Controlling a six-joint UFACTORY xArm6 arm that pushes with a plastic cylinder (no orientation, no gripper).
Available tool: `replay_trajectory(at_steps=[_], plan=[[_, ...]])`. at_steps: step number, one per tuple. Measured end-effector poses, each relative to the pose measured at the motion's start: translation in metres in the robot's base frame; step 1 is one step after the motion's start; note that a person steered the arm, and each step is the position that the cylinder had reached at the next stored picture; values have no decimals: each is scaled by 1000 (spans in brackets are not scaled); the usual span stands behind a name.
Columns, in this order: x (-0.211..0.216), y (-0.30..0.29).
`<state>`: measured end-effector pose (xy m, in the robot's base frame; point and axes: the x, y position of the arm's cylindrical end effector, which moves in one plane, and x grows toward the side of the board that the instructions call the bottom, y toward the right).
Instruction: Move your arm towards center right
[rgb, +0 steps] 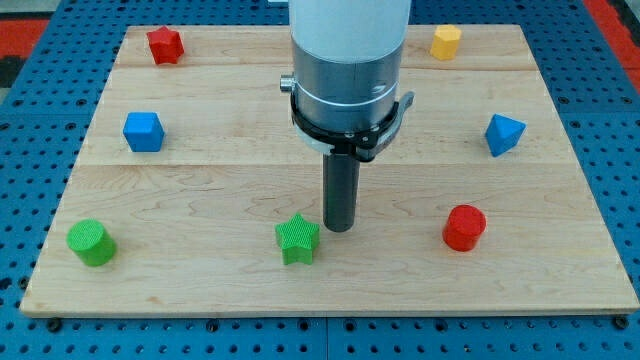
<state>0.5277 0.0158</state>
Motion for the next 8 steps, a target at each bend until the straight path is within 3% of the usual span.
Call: replay_trajectory(at_steps=[3, 6, 8], plan=[[-3, 46], [-119, 135], [-174, 130]])
